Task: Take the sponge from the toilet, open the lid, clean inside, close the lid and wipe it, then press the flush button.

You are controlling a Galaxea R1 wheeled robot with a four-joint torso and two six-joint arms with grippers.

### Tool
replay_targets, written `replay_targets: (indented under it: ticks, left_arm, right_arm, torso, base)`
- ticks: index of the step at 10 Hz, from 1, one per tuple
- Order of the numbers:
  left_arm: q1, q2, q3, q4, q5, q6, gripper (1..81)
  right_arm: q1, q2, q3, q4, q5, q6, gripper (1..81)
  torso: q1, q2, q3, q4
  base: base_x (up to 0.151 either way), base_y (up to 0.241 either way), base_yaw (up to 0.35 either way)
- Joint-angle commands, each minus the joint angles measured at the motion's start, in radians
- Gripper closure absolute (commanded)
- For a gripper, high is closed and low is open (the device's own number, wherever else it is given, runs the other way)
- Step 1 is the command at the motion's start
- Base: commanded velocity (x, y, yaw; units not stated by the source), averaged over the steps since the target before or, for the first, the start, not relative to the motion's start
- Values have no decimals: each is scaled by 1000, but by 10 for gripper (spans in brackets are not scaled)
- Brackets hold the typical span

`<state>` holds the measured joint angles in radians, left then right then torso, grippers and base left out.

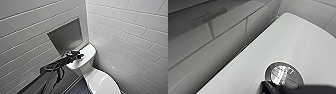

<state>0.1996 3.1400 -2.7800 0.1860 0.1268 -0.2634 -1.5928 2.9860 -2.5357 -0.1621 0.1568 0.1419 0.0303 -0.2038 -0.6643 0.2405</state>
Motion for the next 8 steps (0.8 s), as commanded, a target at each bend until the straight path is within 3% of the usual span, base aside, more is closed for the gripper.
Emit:
replay_targets:
  ticks: [1, 8]
  left_arm:
    - [-177, 89, 65, -6, 19, -5, 811]
    - [-211, 89, 60, -5, 11, -23, 811]
  right_arm:
    - [-30, 18, 16, -24, -79, -4, 811]
    - [-28, 21, 17, -25, -80, -4, 811]
  torso:
    - [0, 0, 0, 0]
    - [0, 0, 0, 0]
  base:
    - [0, 0, 0]
    - [0, 0, 0]
